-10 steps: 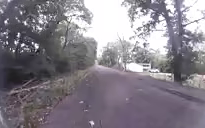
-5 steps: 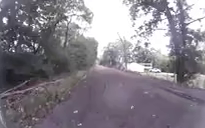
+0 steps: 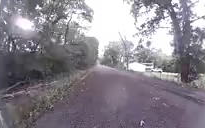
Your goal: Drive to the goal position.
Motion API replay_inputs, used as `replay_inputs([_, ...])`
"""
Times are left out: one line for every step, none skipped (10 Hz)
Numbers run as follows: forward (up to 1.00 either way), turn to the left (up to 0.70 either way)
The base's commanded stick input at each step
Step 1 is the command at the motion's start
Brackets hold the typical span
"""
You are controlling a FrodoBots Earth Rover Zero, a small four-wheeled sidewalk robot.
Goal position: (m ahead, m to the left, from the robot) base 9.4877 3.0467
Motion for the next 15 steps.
replay_inputs([0.7,0.03])
replay_inputs([0.7,0.03])
replay_inputs([0.7,0.02])
replay_inputs([0.7,0.02])
replay_inputs([0.7,0.02])
replay_inputs([0.7,0.02])
replay_inputs([0.7,0.02])
replay_inputs([0.7,0.02])
replay_inputs([0.7,0.02])
replay_inputs([0.7,0.02])
replay_inputs([0.7,0.02])
replay_inputs([0.7,0.02])
replay_inputs([0.7,0.02])
replay_inputs([0.7,0.02])
replay_inputs([0.7,0.02])
